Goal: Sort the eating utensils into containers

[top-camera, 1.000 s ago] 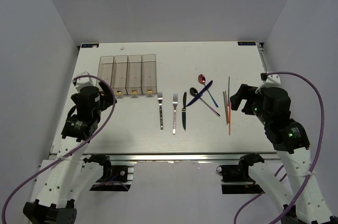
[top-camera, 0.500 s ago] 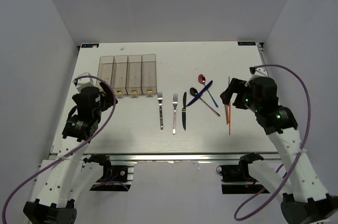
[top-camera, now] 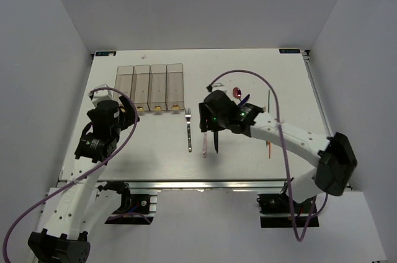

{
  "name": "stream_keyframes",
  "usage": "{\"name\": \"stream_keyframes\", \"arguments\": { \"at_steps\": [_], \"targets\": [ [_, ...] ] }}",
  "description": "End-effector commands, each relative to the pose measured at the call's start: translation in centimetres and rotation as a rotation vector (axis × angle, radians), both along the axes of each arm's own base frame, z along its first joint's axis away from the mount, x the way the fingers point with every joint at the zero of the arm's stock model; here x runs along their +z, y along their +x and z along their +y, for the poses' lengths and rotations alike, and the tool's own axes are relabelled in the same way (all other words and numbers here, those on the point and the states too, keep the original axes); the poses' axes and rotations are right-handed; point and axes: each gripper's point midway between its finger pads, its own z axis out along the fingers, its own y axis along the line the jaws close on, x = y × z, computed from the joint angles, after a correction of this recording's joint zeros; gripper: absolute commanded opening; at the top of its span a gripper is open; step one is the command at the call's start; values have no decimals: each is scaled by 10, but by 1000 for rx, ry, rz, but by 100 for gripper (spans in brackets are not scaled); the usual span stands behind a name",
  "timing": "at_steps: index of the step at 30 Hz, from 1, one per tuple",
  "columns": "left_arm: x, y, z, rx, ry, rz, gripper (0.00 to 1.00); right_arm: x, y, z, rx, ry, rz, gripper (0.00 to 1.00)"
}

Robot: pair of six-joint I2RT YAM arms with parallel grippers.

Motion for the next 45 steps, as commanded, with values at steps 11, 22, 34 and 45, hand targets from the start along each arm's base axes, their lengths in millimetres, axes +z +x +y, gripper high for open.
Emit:
{"name": "stream_keyframes", "arguments": {
  "at_steps": [11, 22, 34, 45],
  "targets": [
    [3, 0, -4, -21, -16, -23, 98, -101, 12, 10, -173, -208, 70, 52],
    [2, 1, -5, -28, -17, -19, 98, -144, 6, 18, -157, -217, 139, 40],
    [0, 1, -6, -33, -16, -13, 98, -164, -5, 6, -196, -224, 174, 16],
    [4, 0, -5, -25, -16, -23, 98, -94, 13, 0, -222, -154, 25, 0]
  ]
}}
